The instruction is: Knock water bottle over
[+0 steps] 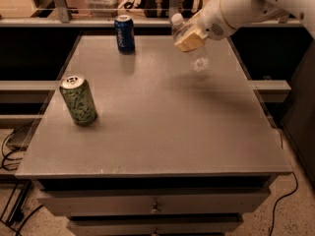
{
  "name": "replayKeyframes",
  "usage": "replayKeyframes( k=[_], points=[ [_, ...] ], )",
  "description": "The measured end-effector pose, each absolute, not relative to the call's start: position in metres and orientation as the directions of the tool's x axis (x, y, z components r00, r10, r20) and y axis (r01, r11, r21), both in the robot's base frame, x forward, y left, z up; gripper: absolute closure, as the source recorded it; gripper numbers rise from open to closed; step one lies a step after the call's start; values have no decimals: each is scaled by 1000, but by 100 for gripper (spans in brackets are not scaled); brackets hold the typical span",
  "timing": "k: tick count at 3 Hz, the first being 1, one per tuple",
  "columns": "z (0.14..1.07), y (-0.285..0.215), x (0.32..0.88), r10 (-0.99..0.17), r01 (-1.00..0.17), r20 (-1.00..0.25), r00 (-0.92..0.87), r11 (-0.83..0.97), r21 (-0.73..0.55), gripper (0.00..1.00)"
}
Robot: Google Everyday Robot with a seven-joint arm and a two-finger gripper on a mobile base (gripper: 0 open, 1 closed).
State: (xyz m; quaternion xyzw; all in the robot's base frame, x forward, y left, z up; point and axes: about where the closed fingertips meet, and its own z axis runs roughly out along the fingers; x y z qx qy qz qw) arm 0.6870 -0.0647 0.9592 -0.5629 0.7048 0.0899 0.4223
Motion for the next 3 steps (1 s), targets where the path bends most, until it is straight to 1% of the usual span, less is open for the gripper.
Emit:
replayKeyframes(
  k=[1,2,3],
  points=[
    [960,-84,680,-833,-839,-553,-12,309,-448,100],
    [940,-93,671,-937,-842,-349,-2,190,-504,82],
    [909,-101,661,-986,-869,-166,8,76,-490,59]
  ],
)
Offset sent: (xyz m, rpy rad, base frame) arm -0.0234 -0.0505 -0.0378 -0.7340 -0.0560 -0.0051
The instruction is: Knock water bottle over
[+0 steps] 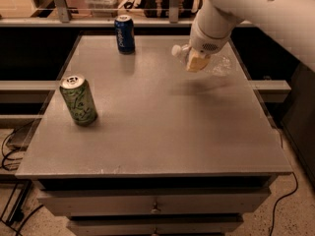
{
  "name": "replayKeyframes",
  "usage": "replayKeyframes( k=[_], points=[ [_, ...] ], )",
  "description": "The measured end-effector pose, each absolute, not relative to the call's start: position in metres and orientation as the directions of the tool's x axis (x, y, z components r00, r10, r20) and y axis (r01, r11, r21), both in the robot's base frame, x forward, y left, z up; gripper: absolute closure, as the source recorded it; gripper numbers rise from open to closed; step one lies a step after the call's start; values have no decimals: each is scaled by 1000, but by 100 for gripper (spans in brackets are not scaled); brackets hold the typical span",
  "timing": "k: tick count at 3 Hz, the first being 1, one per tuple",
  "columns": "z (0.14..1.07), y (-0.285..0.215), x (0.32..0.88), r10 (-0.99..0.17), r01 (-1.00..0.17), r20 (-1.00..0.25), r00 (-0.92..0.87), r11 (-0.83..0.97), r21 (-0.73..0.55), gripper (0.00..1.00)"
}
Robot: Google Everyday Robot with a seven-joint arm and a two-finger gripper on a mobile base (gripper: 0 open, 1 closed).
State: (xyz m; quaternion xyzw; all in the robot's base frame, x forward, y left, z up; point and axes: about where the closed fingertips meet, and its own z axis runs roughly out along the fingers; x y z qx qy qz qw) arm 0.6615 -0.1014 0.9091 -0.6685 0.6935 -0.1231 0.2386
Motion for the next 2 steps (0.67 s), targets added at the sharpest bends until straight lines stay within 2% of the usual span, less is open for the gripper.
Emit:
replayKeyframes(
  k=[1,2],
  points=[
    [887,-105,648,-997,-893,-67,24,8,-450,35],
    [874,-107,634,-996,-921,-79,27,6,-390,12]
  ],
)
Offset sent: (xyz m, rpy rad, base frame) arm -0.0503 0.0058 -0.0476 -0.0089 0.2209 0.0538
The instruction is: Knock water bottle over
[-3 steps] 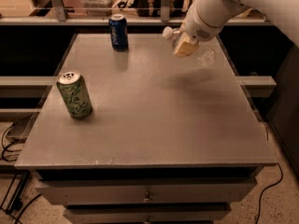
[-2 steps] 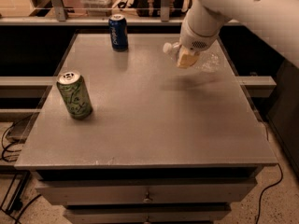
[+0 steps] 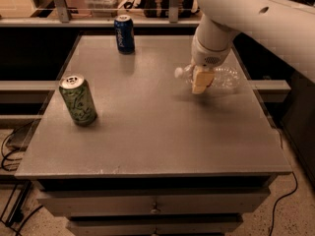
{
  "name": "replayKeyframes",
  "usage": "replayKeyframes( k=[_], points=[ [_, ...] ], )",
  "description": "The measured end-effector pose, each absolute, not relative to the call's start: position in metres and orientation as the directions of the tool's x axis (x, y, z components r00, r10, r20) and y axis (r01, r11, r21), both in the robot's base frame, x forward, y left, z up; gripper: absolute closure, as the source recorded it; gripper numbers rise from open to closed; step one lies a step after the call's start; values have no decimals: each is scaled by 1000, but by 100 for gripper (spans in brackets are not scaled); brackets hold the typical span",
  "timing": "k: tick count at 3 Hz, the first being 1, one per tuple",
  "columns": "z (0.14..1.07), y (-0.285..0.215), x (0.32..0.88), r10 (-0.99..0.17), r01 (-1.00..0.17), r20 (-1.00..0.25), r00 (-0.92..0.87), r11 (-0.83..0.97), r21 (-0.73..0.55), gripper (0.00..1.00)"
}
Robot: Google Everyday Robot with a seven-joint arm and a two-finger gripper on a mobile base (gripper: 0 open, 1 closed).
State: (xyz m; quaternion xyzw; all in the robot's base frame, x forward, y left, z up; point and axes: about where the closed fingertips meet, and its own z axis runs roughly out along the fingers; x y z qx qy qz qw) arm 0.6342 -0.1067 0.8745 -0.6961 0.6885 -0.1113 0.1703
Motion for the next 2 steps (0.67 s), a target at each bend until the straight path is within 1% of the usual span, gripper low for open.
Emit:
replayKeyframes(
  k=[1,2],
  points=[
    [874,-104,633,-996,-923,-86,28,7,-386,0],
    [874,-104,633,-996,-923,-86,29,7,-386,0]
  ],
)
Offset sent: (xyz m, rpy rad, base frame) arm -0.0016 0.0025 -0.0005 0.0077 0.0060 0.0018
